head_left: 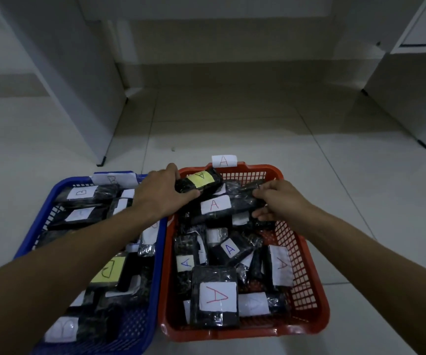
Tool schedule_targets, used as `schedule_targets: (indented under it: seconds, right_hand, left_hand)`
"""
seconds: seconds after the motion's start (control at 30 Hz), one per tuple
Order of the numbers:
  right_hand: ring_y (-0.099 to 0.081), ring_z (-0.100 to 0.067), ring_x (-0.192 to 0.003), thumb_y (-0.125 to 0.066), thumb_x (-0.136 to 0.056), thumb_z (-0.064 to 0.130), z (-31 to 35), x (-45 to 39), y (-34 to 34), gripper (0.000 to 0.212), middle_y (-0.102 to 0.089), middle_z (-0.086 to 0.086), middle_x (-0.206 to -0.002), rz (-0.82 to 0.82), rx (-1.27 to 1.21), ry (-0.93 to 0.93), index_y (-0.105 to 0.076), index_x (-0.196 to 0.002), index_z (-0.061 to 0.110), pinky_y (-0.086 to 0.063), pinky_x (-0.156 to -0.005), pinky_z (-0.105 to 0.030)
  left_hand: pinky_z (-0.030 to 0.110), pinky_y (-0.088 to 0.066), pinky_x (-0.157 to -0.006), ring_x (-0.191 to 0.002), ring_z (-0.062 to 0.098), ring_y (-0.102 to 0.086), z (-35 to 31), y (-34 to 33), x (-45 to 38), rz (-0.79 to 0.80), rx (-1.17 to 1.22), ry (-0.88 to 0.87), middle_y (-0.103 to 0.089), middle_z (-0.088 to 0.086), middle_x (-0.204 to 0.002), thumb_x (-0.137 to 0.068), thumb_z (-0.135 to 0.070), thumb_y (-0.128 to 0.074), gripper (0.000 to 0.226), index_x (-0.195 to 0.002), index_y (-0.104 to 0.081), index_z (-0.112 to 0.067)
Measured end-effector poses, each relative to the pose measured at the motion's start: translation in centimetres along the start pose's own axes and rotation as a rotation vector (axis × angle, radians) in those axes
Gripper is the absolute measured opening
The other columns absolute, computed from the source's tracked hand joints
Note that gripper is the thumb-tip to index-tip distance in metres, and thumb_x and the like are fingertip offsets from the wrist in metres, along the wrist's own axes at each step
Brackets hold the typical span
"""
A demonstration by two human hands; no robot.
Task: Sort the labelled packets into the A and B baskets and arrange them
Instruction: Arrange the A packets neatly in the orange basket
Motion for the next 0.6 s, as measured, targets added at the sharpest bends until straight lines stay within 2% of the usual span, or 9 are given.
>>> schedule_targets:
  seconds: [0.17, 0.23, 0.3, 0.4, 0.5, 0.6]
  right_hand:
    - [-0.073, -0.022, -0.064, -0.054, -0.1, 0.009, -1.1, -0.6, -3.2, 0.005, -0.068, -0.02, -0.101, 0.058, -0.174, -0.042, -0.056, -0.105, 0.007, -0.062, -0.063, -0.032]
    - [-0.073, -0.022, -0.065, -0.055, -0.1, 0.009, -1.2, -0.7, -3.5, 0.006, -0.069, -0.019, -0.095, 0.014, -0.178, -0.02, -0.057, -0.106, 0.007, -0.062, -0.06, -0.03]
    - [-0.074, -0.022, -0.064, -0.055, -0.1, 0.009, -1.0, -0.9, -3.2, 0.002, -0.07, -0.018, -0.087, -0.046, -0.216, -0.024, -0.056, -0.098, 0.009, -0.062, -0.059, -0.029]
    - [-0.074, -0.024, -0.066, -0.054, -0.101, 0.009, -1.1, -1.3, -2.8, 0.012, -0.072, -0.019, -0.081, -0.088, -0.287, -0.078, -0.053, -0.089, 0.011, -0.062, -0.062, -0.03]
    - [-0.074, -0.024, -0.065, -0.054, -0.101, 0.011, -1.3, -1.3, -2.9, 0.014, -0.072, -0.017, -0.079, -0.102, -0.244, -0.071, -0.053, -0.087, 0.011, -0.063, -0.067, -0.033]
    - [-0.072, -0.023, -0.062, -0.057, -0.099, 0.013, -0.7, -1.4, -2.4, 0.013, -0.07, -0.015, -0.086, -0.15, -0.076, 0.057, -0.055, -0.087, 0.012, -0.063, -0.068, -0.035]
  left_hand:
    - [0.037, -0.055, -0.068, -0.092, 0.019, -0.058, 0.8, 0.0, 0.0, -0.045, -0.034, -0.013, -0.065, 0.001, -0.101, -0.076, -0.072, -0.06, 0.057, -0.105, -0.048, -0.024]
    - [0.038, -0.056, -0.069, -0.09, 0.018, -0.058, 0.9, -0.1, 0.0, -0.03, -0.022, -0.035, -0.064, 0.0, -0.099, -0.076, -0.074, -0.057, 0.057, -0.104, -0.046, -0.025]
    - [0.038, -0.056, -0.068, -0.088, 0.017, -0.057, 0.9, -0.2, -0.1, -0.015, -0.03, -0.043, -0.063, -0.001, -0.099, -0.076, -0.074, -0.055, 0.057, -0.104, -0.045, -0.026]
    - [0.037, -0.053, -0.07, -0.093, 0.018, -0.053, 0.8, -0.5, -0.2, -0.014, -0.073, -0.051, -0.061, 0.0, -0.1, -0.081, -0.069, -0.055, 0.052, -0.104, -0.045, -0.024]
    - [0.036, -0.049, -0.074, -0.099, 0.019, -0.051, 0.3, -0.7, -0.3, -0.004, -0.1, -0.119, -0.06, 0.001, -0.109, -0.081, -0.063, -0.059, 0.053, -0.112, -0.045, -0.022]
    - [0.034, -0.048, -0.082, -0.105, 0.018, -0.05, 0.0, -0.6, -0.5, 0.026, -0.032, -0.188, -0.055, 0.002, -0.12, -0.08, -0.055, -0.066, 0.057, -0.121, -0.047, -0.02]
Point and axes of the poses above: each hand's wrist, its own x-axis away from the middle knuckle, its own y-axis out of the back of the hand, z = x × y, the point moved 4 cm from there along -x, towards the middle knuckle
